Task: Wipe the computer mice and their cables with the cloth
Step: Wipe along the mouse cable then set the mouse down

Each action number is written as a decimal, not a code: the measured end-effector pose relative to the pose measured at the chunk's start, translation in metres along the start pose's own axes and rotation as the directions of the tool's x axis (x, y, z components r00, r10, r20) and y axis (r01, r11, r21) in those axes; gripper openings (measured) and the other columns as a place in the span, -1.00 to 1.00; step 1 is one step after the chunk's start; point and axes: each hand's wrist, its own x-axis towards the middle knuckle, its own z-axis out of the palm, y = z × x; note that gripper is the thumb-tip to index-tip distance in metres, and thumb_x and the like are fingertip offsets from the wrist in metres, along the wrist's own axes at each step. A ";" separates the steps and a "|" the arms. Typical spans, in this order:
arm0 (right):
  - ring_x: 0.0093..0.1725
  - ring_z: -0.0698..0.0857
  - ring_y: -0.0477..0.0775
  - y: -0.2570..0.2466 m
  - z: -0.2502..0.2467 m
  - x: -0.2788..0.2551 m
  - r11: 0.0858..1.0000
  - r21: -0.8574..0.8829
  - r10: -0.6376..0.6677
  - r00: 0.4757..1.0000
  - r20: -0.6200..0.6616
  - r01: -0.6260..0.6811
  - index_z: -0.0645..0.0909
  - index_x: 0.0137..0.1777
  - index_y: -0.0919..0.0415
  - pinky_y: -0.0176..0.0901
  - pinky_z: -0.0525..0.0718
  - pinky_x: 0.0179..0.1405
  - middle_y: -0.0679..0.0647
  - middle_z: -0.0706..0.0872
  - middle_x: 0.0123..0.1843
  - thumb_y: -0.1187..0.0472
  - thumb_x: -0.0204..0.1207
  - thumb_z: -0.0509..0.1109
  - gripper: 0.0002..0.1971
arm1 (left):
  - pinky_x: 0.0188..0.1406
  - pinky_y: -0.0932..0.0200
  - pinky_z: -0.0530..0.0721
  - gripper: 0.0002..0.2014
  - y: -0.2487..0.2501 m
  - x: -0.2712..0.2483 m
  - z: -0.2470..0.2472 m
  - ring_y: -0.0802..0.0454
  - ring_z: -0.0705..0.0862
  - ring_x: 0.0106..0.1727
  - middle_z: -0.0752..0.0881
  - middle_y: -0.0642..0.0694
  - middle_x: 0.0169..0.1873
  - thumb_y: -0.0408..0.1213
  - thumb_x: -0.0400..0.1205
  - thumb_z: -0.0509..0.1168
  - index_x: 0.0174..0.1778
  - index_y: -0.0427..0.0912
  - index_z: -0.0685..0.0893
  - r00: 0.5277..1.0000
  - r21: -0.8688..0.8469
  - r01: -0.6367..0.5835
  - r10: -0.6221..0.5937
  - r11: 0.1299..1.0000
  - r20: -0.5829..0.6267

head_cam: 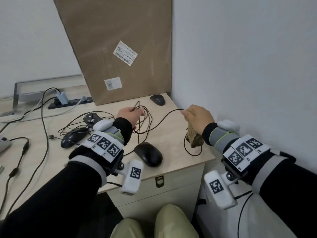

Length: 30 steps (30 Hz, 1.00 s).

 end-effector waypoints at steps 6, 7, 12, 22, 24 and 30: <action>-0.08 0.64 0.25 -0.032 0.010 -0.010 0.989 -0.069 -0.131 0.991 0.012 0.132 0.53 -0.09 0.25 0.11 0.61 -0.03 0.13 0.73 -0.12 -0.09 0.61 0.20 -0.64 | -0.69 0.38 0.30 -0.60 0.009 -0.022 0.032 0.09 0.32 -0.63 0.63 -0.01 -0.42 0.05 0.68 0.16 -0.34 -0.12 0.64 0.963 -0.038 0.004 0.007 0.999 0.269; -0.08 0.63 0.26 -0.036 0.010 -0.013 0.983 -0.098 -0.153 0.988 0.021 0.154 0.53 -0.07 0.24 0.10 0.61 -0.04 0.14 0.72 -0.11 -0.09 0.62 0.19 -0.64 | -0.69 0.37 0.29 -0.55 0.010 -0.023 0.036 0.11 0.30 -0.67 0.67 0.00 -0.43 0.13 0.67 0.13 -0.33 -0.13 0.65 0.955 -0.091 0.064 -0.034 0.994 0.294; -0.21 0.50 0.19 -0.041 0.010 -0.025 0.919 -0.321 -0.205 0.973 0.102 0.227 0.38 -0.14 0.08 -0.06 0.38 -0.30 0.06 0.55 -0.23 -0.09 0.66 0.12 -0.73 | -0.66 0.36 0.27 -0.51 0.005 -0.017 0.037 0.19 0.30 -0.69 0.68 0.03 -0.48 0.24 0.59 0.16 -0.28 -0.16 0.62 0.870 -0.199 0.238 -0.118 0.951 0.479; -0.15 0.63 0.16 -0.016 0.011 -0.023 0.975 -0.083 -0.188 0.967 0.173 0.204 0.50 -0.19 0.13 0.00 0.59 -0.11 0.05 0.67 -0.25 -0.08 0.59 0.27 -0.72 | -0.73 0.47 0.36 -0.69 -0.002 -0.007 0.021 0.26 0.39 -0.80 0.50 0.07 -0.76 -0.33 0.76 0.05 -0.31 -0.19 0.50 0.956 -0.288 0.197 -0.118 0.937 0.270; -0.14 0.63 0.16 -0.009 0.012 -0.020 0.984 -0.045 -0.163 0.973 0.166 0.172 0.51 -0.21 0.12 0.01 0.60 -0.09 0.04 0.67 -0.24 -0.04 0.57 0.31 -0.74 | -0.76 0.50 0.26 -0.69 -0.004 -0.003 0.019 0.26 0.31 -0.83 0.47 0.05 -0.73 -0.33 0.76 0.03 -0.32 -0.18 0.48 0.960 -0.351 0.215 -0.131 0.912 0.248; -0.17 0.68 0.09 -0.001 0.007 -0.016 0.951 0.303 -0.100 0.988 0.121 0.059 0.62 -0.12 0.24 0.06 0.67 0.05 0.07 0.73 -0.20 0.19 0.50 0.40 -0.89 | -0.78 0.52 0.16 -0.70 -0.009 -0.002 0.013 0.25 0.25 -0.84 0.41 0.08 -0.79 -0.35 0.76 -0.01 -0.27 -0.19 0.49 0.934 -0.467 0.314 -0.179 0.826 0.310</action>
